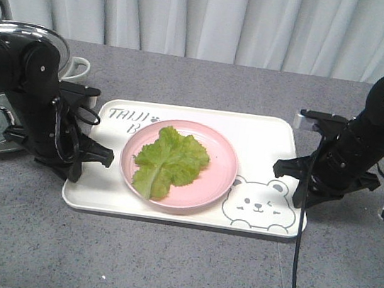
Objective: Transfer vegetables to tray and serve
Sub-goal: 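Grip both tray edges and lift the tray off the counter, then hold the raised tray steady with both grippers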
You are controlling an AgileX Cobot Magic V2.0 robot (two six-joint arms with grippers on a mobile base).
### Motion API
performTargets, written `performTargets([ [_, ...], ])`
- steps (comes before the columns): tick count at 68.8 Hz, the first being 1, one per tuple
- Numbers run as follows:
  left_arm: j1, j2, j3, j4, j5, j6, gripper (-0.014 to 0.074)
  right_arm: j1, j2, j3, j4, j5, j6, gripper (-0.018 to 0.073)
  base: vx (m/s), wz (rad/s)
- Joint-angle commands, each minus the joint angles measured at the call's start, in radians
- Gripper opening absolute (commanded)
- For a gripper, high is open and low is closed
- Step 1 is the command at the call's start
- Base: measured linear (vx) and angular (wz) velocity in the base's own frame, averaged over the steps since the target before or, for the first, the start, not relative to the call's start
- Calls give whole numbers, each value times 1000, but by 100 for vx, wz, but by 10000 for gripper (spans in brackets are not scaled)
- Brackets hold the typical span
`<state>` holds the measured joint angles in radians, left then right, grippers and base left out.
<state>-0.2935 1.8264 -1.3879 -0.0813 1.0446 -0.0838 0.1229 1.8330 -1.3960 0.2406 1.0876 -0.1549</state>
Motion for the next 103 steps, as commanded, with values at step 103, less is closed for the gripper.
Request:
performTargets([
  [103,-23,-377,-23,-160,-113,94,-6,4,-361,-28,60,56,-25,-6,0,0],
])
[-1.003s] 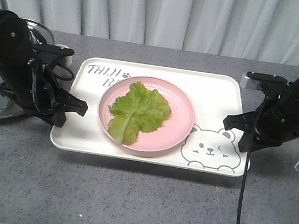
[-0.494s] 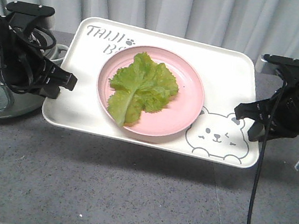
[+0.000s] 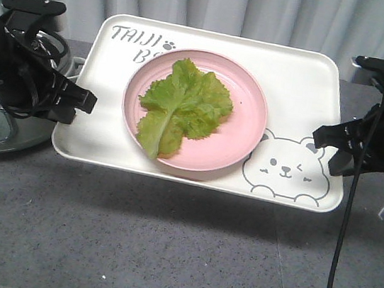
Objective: Transfer vegetables to tray and serve
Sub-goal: 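Hold the raised tray steady with both grippers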
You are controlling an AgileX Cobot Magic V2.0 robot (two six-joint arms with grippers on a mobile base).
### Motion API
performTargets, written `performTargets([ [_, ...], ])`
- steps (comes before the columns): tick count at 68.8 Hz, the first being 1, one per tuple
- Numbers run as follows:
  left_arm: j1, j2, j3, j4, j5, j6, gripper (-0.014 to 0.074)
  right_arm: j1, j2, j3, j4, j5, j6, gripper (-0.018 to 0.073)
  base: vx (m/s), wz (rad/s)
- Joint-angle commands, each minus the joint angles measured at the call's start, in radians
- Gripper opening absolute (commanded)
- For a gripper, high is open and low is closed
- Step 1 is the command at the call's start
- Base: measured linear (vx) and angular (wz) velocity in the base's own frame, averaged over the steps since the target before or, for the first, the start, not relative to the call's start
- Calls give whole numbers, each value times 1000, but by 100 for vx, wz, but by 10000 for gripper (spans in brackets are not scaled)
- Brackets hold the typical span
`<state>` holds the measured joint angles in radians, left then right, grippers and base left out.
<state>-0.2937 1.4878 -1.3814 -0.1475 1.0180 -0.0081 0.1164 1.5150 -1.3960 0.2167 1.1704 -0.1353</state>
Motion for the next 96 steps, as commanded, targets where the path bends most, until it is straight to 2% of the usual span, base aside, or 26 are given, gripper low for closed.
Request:
performTargets([
  [1,-22,-38,-30,-94,-87,19,-6,11,-43,-28,84,-27,-45,-6,0,0],
  [25,-22,-38,-30,-94,-42,19,-6,11,-43,-28,85,-26,-45,-6,0,0],
  [96,-22,-38,-30,-94,-40,19,-6,11,-43,-28,85,-26,-45,-6,0,0],
])
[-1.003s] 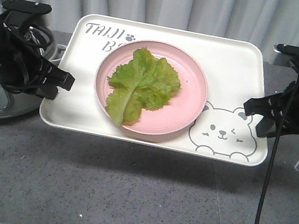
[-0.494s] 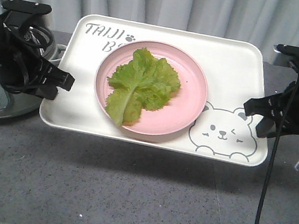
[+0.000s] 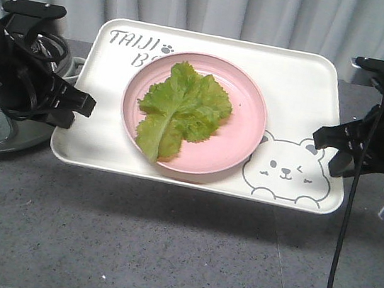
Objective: Transfer vegetables to tray and serve
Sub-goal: 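Hold the raised tray steady with both grippers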
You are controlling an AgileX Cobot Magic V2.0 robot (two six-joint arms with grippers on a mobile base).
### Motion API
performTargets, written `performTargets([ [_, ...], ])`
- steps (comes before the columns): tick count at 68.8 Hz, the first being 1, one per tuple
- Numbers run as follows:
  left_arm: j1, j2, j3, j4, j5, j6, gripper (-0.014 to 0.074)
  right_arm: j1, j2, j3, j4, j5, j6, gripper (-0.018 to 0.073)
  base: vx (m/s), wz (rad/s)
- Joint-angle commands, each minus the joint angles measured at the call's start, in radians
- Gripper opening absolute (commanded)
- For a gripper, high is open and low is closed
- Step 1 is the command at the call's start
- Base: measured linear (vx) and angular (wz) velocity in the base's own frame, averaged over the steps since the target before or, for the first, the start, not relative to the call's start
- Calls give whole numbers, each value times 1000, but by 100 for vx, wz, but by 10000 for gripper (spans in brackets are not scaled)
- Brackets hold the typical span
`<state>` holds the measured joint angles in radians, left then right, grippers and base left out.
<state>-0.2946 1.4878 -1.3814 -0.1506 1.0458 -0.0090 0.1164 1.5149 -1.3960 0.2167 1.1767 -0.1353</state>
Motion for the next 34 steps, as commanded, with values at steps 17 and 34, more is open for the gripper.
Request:
performTargets([
  [17,-21,-38,-30,-91,-67,19,-6,11,-43,-28,85,-32,-45,-6,0,-1],
  [34,-21,-38,-30,-91,-67,19,-6,11,-43,-28,85,-32,-45,-6,-2,-8],
])
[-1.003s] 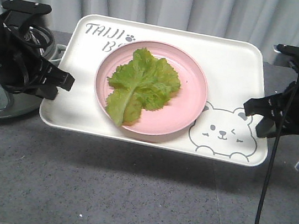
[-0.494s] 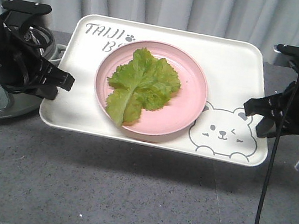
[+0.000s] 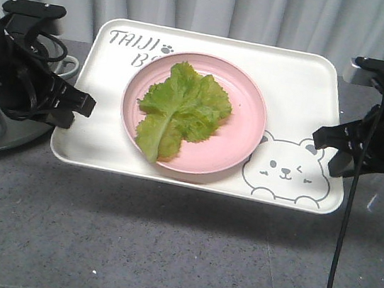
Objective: Transfer vegetables to tray and serve
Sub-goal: 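Hold the raised tray steady with both grippers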
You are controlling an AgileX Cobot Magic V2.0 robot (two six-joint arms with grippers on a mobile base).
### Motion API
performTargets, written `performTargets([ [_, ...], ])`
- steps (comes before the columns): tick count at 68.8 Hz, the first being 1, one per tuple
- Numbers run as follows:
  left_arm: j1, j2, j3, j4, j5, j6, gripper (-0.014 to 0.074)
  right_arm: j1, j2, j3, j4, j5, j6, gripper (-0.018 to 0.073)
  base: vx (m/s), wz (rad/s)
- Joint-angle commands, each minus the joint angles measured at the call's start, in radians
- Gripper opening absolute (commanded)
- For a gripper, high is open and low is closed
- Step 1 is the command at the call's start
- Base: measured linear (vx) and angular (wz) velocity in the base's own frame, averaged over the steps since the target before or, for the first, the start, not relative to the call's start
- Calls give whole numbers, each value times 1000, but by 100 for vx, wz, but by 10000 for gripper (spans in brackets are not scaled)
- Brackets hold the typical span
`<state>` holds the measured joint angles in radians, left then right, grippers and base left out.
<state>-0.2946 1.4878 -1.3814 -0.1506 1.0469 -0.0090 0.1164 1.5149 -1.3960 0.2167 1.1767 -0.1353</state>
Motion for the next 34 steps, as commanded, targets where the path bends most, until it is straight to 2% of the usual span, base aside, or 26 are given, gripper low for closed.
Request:
performTargets([
  [1,-21,-38,-30,-91,-69,19,-6,11,-43,-28,85,-32,-45,-6,-4,-14],
  [34,-21,-38,-30,-91,-68,19,-6,11,-43,-28,85,-32,-45,-6,-5,-19],
])
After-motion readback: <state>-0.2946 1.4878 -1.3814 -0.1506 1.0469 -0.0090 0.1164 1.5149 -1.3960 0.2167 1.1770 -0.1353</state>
